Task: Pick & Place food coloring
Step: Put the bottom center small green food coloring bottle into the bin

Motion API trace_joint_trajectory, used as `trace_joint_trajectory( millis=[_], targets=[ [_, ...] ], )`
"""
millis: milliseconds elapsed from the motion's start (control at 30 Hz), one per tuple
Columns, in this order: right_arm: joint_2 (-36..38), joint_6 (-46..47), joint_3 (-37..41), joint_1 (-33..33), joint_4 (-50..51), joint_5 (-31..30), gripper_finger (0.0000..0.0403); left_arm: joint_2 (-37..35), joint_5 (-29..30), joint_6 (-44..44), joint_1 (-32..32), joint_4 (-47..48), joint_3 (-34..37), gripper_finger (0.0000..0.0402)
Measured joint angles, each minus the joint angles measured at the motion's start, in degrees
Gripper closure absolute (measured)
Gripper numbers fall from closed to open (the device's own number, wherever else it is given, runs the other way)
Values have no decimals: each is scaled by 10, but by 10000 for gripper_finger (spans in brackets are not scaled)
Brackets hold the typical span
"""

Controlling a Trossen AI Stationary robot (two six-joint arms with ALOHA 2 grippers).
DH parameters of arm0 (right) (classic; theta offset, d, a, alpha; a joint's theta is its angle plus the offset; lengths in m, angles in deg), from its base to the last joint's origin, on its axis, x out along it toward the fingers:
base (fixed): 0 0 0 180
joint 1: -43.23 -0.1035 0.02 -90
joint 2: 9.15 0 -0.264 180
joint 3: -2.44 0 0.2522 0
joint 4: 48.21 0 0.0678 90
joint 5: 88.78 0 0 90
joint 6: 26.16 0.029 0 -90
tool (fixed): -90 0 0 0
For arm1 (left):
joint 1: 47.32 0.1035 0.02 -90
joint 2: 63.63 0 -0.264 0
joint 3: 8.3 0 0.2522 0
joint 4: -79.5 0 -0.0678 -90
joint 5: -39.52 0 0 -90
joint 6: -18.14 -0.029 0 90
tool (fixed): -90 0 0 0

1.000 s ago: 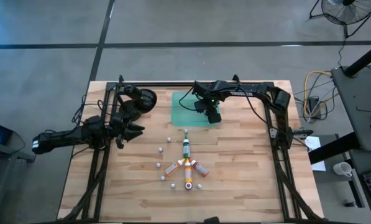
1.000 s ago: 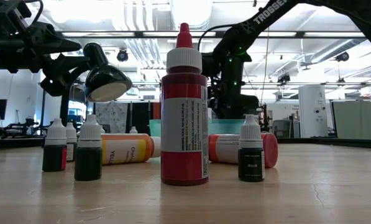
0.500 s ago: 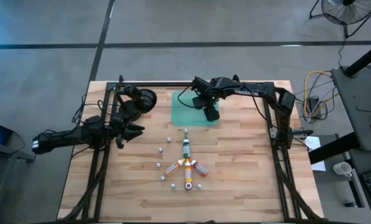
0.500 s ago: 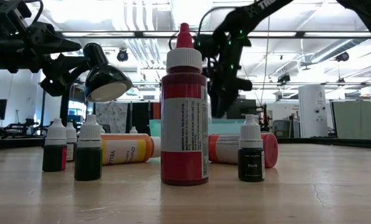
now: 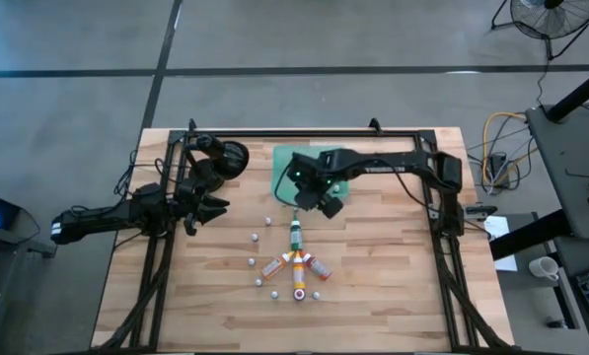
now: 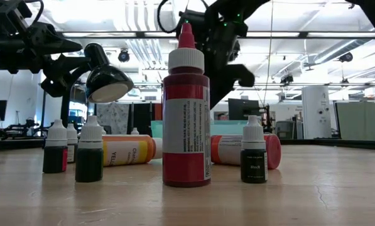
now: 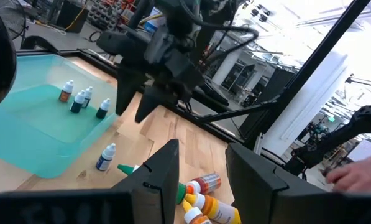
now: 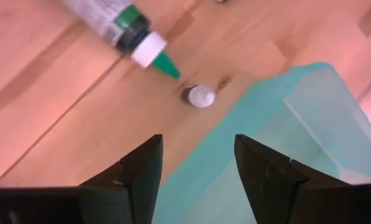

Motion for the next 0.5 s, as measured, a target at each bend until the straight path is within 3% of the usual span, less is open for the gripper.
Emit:
trace_joint_trajectory(
  millis=[233, 433, 500],
  targets=[
    [1, 180, -1, -33, -18, -28, 211, 0, 0, 0, 0, 0, 0, 296],
    [4, 158, -1, -63, -1, -29, 212, 0, 0, 0, 0, 0, 0, 296],
    [4, 205, -3, -73, 12, -29, 215, 0, 0, 0, 0, 0, 0, 296]
  ],
)
